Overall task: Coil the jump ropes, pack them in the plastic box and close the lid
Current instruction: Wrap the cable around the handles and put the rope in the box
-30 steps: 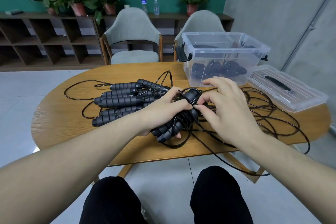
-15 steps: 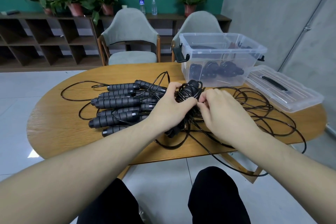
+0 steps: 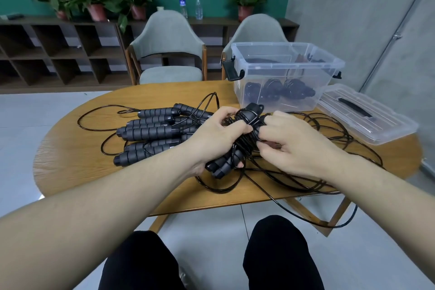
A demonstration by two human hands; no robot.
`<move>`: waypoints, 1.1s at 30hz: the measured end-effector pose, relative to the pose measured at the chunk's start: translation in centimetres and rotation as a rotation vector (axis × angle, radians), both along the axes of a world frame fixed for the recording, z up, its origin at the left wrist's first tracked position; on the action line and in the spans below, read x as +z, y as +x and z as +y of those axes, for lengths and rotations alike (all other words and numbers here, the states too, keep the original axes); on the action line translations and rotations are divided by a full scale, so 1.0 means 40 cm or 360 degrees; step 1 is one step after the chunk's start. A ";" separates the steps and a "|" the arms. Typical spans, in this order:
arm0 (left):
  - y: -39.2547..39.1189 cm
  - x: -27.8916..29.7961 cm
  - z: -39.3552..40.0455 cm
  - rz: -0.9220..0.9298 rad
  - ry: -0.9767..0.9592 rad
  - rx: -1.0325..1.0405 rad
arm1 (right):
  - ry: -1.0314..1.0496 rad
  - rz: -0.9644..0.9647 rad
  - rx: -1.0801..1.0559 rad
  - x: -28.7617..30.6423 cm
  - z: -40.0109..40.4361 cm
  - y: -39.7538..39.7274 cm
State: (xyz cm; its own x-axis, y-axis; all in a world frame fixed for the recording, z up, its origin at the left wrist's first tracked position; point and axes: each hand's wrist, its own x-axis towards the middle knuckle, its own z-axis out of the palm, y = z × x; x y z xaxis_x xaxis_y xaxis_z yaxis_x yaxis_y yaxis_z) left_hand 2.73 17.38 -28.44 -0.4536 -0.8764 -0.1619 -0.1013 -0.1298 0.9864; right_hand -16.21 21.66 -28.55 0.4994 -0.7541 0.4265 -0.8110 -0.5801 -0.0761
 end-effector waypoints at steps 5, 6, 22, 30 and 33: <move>-0.025 -0.026 0.019 0.0126 0.0243 -0.0045 | -0.0146 0.0030 0.0221 -0.005 0.002 -0.019; -0.028 -0.026 0.021 0.0172 0.0290 -0.0035 | -0.0135 0.0028 0.0207 -0.008 -0.002 -0.024; -0.063 -0.048 0.001 0.0277 0.0428 0.0074 | -0.0245 -0.0257 0.0206 -0.049 -0.033 -0.004; -0.053 -0.002 -0.036 0.0109 0.0509 -0.0146 | -0.0452 -0.0291 -0.0249 -0.044 -0.038 -0.034; -0.063 0.012 -0.053 0.0139 0.0484 -0.0084 | -0.0328 -0.0437 -0.0388 -0.034 -0.030 -0.023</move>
